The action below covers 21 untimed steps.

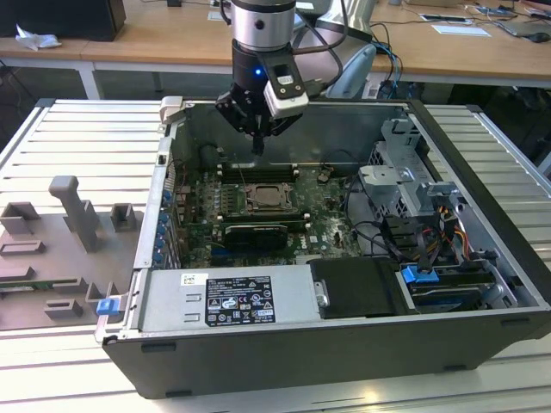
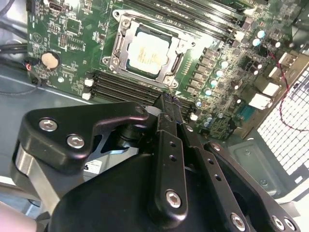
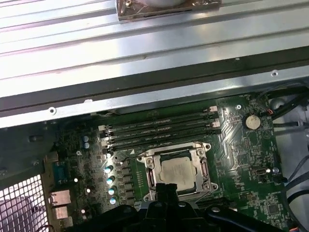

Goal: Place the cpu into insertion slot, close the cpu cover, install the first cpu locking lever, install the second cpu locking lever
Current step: 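Install the first cpu locking lever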

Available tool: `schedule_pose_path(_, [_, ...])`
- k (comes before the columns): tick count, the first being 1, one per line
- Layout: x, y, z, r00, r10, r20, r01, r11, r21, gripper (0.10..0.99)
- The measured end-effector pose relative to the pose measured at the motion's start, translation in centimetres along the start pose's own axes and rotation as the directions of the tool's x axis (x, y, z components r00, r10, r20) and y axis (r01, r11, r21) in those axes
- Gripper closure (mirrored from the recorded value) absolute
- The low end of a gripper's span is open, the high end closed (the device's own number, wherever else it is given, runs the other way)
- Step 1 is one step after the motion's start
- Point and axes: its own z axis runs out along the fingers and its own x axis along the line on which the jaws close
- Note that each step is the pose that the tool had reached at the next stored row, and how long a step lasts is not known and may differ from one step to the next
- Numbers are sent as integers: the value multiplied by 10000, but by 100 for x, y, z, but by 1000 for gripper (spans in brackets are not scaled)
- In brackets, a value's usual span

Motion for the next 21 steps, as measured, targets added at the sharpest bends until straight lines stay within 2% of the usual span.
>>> schedule_pose_path(7, [0, 0, 0, 9970, -776, -37, 776, 9970, -6, 980])
schedule_pose_path(9, [0, 0, 0, 9929, -1188, -57, 1188, 9929, -9, 980])
schedule_pose_path(11, [0, 0, 0, 9864, -1641, -79, 1641, 9864, -14, 980])
schedule_pose_path(16, [0, 0, 0, 9716, -2366, -113, 2366, 9716, -24, 980])
schedule_pose_path(18, [6, -1, 3, 9697, -2439, -114, 2439, 9698, -27, 980])
schedule_pose_path(21, [68, -12, 22, 9686, -2483, -113, 2483, 9687, -31, 980])
